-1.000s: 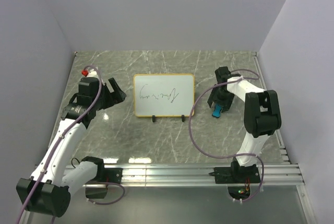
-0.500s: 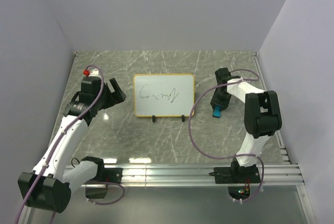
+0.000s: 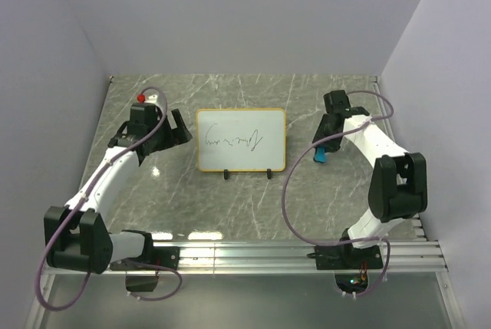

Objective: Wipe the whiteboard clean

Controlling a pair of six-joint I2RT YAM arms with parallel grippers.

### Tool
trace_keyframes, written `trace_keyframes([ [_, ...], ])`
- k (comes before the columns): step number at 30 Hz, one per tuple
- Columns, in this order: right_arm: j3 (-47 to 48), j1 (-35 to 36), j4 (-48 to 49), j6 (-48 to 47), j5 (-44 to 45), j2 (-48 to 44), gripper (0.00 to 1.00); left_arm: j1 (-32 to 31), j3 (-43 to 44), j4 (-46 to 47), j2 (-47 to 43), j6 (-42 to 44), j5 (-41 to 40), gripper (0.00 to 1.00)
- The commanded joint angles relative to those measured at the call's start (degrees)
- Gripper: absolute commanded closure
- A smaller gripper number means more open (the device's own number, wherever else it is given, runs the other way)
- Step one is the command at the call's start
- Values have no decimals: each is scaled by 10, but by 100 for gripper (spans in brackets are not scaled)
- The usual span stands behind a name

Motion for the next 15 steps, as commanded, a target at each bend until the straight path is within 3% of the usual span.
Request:
trace_keyframes([
  [1,38,2,-30,-6,-14,-42,100,30,26,132,16,42,110,2],
  [7,25,3,-57,1,-31,-104,100,57,57,244,99,56,269,3],
  [15,-22,4,-61,13,-45,-159,100,59,109,300,223,31,355,7],
])
